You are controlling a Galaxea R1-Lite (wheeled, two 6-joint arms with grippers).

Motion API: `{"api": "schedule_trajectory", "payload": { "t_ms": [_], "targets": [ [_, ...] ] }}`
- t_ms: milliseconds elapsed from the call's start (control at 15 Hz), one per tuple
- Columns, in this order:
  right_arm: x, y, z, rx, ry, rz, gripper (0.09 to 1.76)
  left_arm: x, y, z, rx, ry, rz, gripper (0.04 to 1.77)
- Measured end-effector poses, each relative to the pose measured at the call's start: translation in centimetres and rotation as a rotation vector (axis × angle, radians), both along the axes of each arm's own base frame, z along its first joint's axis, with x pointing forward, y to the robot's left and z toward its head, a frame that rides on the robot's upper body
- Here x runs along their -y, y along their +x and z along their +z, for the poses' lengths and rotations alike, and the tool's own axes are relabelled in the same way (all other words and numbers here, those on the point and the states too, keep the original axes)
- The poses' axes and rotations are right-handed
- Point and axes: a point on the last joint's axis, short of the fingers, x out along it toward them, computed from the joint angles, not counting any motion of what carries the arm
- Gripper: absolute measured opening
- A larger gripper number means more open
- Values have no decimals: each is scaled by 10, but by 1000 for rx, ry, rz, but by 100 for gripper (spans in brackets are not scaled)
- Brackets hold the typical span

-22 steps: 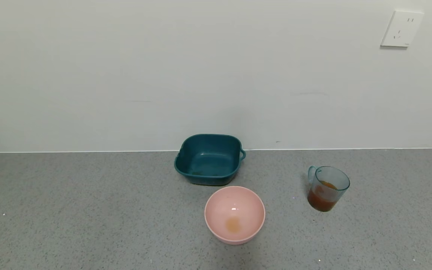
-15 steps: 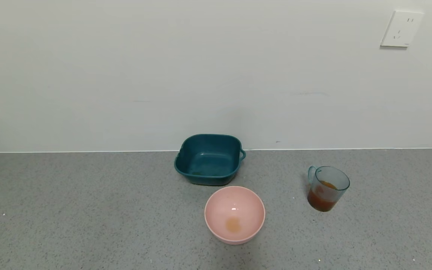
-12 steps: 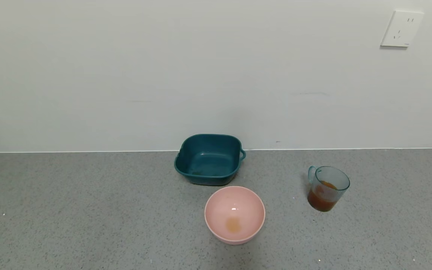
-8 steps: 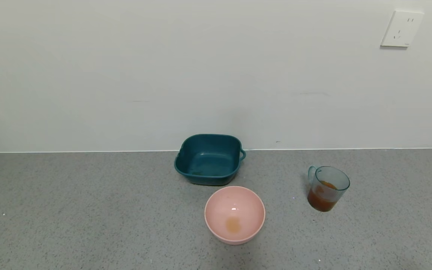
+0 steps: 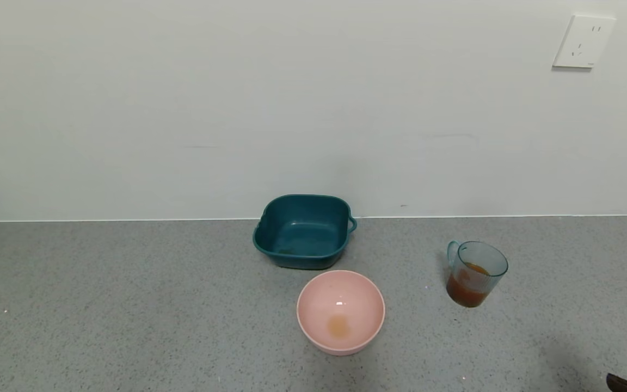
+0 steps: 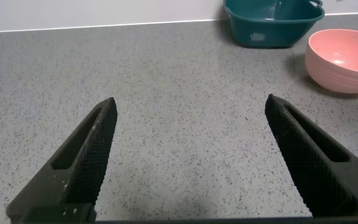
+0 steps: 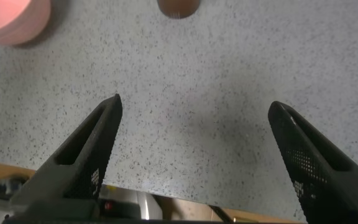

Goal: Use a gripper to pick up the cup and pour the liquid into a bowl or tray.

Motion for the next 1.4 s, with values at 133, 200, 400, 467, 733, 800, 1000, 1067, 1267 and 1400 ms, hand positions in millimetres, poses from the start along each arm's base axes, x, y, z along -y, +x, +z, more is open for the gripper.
{"api": "schedule_trajectory", "payload": {
  "t_ms": [133,200,400,467,733,800,1000,1067,1267,1400],
  "targets": [
    [0,0,0,0,0,0,171,0,0,0,0,0,0,172],
    [0,0,0,0,0,0,171,0,0,0,0,0,0,172],
    [0,0,0,0,0,0,171,0,0,0,0,0,0,172],
    [0,0,0,0,0,0,171,0,0,0,0,0,0,172],
    [-3,26,-11,15,4,2,171,0,0,0,0,0,0,172],
    [-4,32,-14,16,6,5,171,0,0,0,0,0,0,172],
    [-7,51,-25,35,24,4,171,0,0,0,0,0,0,172],
    [-8,58,-28,49,41,-4,171,0,0,0,0,0,0,172],
    [-13,75,-39,66,65,-4,171,0,0,0,0,0,0,172],
    [-15,85,-45,78,79,-5,171,0,0,0,0,0,0,172]
  ]
}}
